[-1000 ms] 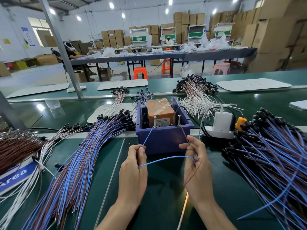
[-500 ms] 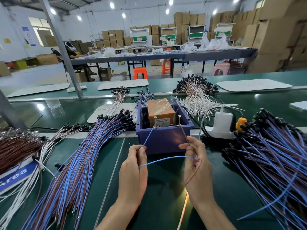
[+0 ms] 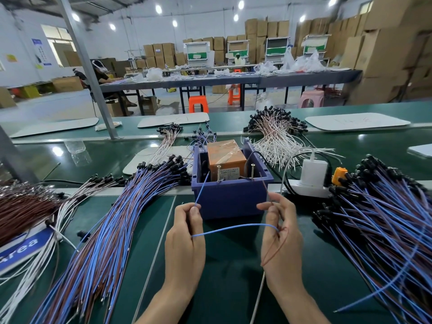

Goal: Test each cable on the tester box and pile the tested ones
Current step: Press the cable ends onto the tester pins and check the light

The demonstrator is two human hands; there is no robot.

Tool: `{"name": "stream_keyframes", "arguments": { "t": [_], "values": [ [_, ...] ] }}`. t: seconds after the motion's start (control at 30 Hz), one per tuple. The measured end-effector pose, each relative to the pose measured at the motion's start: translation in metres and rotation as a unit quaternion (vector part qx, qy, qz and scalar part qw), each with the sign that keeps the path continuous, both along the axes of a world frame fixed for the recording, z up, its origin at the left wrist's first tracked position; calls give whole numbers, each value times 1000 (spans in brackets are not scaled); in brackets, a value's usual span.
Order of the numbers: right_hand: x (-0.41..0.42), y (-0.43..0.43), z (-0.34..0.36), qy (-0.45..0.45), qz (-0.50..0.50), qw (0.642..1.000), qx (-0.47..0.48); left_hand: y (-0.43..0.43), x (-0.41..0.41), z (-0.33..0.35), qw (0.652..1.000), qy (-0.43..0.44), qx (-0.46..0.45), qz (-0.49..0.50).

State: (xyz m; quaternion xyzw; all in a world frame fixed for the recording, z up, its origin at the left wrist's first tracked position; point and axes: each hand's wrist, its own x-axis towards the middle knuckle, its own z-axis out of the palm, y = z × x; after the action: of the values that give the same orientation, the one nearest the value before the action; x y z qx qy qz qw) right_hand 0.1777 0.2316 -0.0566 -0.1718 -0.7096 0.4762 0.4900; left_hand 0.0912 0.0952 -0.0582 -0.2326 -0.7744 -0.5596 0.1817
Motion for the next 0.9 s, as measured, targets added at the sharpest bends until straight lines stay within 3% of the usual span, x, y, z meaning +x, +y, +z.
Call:
{"name": "stream_keyframes", "arguments": {
  "t": [0.2,0.5,0.9],
  "values": [
    [3,-2,8,40,-41,998,27,0,2,2,1000,18,8,-4],
    [5,-5,6,22,-12,1000,1,-1,1,2,1000,3,12,1],
    [5,-1,-2,-55,-17,997,47,-5,0,6,1000,9,7,-5]
  ]
}}
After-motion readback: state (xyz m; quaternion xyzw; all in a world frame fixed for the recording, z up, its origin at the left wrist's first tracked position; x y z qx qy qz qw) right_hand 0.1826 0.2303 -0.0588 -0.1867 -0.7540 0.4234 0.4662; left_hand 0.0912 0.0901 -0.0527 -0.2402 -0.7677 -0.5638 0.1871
